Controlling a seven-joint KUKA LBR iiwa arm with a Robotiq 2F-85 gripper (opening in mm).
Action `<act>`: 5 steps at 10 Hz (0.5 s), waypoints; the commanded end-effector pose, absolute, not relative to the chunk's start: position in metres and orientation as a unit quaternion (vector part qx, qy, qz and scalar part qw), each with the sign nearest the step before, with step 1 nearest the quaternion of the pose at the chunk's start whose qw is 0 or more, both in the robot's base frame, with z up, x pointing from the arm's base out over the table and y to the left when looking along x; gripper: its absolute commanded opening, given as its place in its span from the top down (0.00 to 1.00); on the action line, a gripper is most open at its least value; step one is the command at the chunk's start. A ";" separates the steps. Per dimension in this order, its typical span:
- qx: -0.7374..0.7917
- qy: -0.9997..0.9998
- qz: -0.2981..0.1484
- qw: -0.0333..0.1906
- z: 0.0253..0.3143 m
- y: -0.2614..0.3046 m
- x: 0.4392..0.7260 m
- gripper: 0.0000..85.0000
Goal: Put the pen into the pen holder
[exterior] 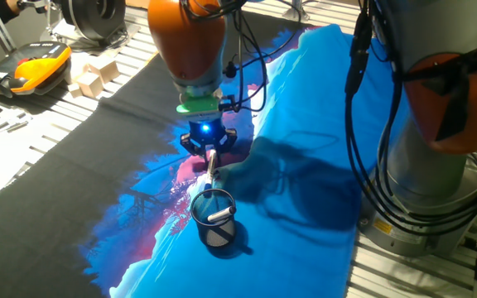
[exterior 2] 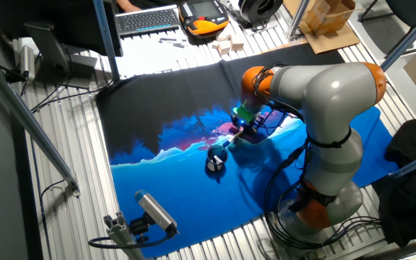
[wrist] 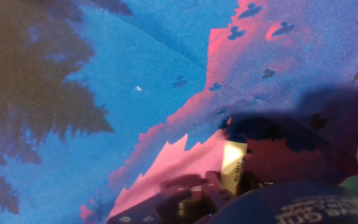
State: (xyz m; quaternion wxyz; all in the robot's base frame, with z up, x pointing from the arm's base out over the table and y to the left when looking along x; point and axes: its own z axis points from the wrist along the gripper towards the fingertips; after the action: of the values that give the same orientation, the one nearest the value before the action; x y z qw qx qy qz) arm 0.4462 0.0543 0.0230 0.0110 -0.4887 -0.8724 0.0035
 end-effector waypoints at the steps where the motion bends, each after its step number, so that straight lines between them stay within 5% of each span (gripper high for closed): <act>1: -0.485 -0.874 0.005 0.010 0.023 0.054 0.446 0.80; 2: -0.482 -0.876 0.003 0.011 0.023 0.054 0.445 1.00; 5: -0.465 -0.885 -0.007 0.014 0.031 0.053 0.444 1.00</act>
State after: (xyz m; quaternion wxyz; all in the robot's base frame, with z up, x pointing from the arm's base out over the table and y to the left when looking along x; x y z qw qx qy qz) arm 0.4436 0.0540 0.0330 0.0144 -0.4637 -0.8858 -0.0078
